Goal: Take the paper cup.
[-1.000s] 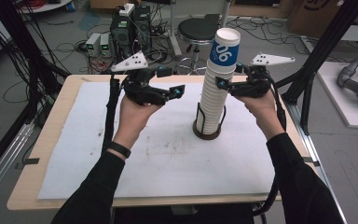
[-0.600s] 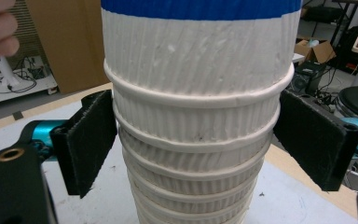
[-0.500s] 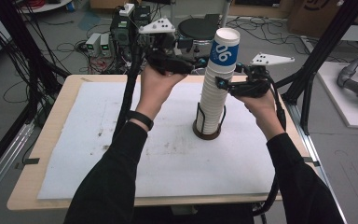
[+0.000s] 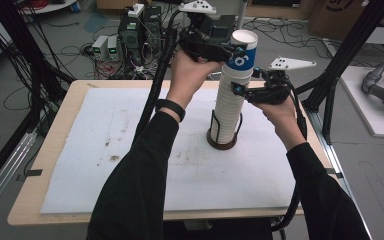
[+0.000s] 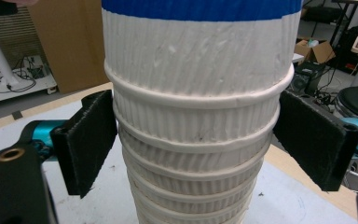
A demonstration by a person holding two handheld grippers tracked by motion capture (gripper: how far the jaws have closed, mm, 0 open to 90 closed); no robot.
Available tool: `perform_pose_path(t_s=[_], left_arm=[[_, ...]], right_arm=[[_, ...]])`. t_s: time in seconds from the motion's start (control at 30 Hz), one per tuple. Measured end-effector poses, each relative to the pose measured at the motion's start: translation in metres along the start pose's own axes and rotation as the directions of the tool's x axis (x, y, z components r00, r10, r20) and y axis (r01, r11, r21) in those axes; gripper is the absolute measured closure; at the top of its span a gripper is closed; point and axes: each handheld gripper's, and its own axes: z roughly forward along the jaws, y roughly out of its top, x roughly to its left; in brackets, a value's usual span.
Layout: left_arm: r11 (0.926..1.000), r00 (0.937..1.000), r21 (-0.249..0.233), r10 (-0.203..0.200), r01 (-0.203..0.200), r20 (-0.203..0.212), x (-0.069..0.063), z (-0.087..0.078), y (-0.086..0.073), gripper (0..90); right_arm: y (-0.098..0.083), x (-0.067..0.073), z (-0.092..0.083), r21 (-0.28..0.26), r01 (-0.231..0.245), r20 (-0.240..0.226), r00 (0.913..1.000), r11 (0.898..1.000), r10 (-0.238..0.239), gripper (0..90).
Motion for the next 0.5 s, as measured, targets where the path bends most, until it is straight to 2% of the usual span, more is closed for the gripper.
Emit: perform_pose_path(t_s=[0.33,0.5], left_arm=[[0.9975,0.9983,-0.042,-0.056,0.057,0.013,0.006,0.015,-0.004,15.2],[0.9983,0.9989,-0.039,-0.044,0.044,0.014,0.007,0.018,-0.004,20.9]], right_arm=[[0.0,0.0,0.0,0.001,0.003,0.0,1.0,1.0,-0.003,14.2],[0.0,0.001,0.0,0.002,0.002,0.001,1.0,1.0,-0.002,14.2]])
